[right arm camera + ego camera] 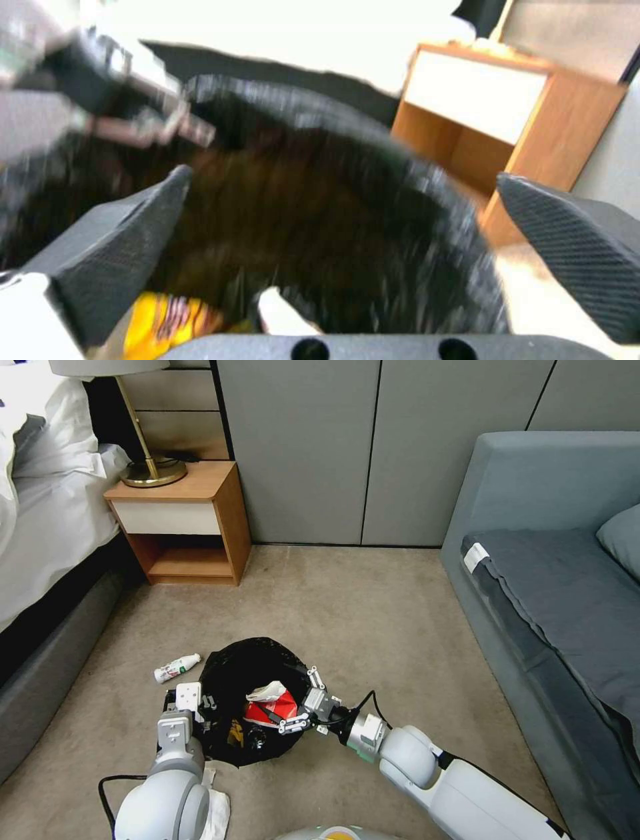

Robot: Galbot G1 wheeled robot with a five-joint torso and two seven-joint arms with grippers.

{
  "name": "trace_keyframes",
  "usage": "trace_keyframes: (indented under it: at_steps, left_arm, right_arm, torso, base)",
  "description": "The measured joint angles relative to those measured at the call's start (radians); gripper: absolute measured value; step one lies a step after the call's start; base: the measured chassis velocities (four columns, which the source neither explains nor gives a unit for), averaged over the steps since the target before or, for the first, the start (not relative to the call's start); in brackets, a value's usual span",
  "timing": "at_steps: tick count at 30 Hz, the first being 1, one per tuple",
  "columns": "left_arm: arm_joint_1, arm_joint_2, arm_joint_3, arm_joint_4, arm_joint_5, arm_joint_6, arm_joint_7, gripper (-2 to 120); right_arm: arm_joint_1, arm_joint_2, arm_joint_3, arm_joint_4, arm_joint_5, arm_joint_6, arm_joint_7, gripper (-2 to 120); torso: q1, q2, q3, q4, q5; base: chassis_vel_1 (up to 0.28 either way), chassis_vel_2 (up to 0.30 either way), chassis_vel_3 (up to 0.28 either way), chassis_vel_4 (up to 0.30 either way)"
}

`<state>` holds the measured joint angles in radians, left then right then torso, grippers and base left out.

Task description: Pick up the trash bin, then pick up the garbage from the floor and place it into the trash bin.

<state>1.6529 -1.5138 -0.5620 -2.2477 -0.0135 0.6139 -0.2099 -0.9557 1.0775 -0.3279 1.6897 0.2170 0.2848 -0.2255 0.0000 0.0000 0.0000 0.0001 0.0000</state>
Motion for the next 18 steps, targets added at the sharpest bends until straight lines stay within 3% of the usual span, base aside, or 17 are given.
trace_keyframes:
  at_steps: [6,9,11,13,18]
  left_arm:
    - [0.000,0.011,-0.010,0.009,-0.001,-0.001,0.000,1]
    - [-0.003,0.016,-0.016,0.016,-0.004,-0.001,0.000,1]
    - [-0.003,0.017,-0.017,0.017,-0.004,-0.001,0.000,1]
    - [-0.004,0.018,-0.019,0.017,-0.006,-0.001,0.001,1]
    - [-0.004,0.021,-0.023,0.017,-0.009,-0.002,0.001,1]
  right_arm:
    - [-0.007,-0.008,0.075,0.157,0.026,-0.031,0.043,114]
    - [-0.059,-0.025,0.192,0.297,0.028,-0.062,0.085,114]
    - [-0.076,-0.028,0.224,0.326,0.024,-0.065,0.096,114]
    - [-0.156,-0.031,0.335,0.398,0.001,-0.068,0.121,112]
    - [-0.297,-0.016,0.475,0.449,-0.041,-0.060,0.144,107]
  torso:
    - [0.000,0.000,0.000,0.0001,0.0001]
    - [0.000,0.000,0.000,0.0000,0.0000]
    - [0.000,0.000,0.000,-0.0001,0.0000]
    - [0.000,0.000,0.000,-0.0001,0.0000]
    - [0.000,0.000,0.000,-0.0010,0.0000]
  base:
    - [0.000,0.000,0.000,0.000]
    - [0.000,0.000,0.000,0.000]
    - [0.000,0.000,0.000,0.000]
    - [0.000,0.000,0.000,0.000]
    - [0.000,0.000,0.000,0.000]
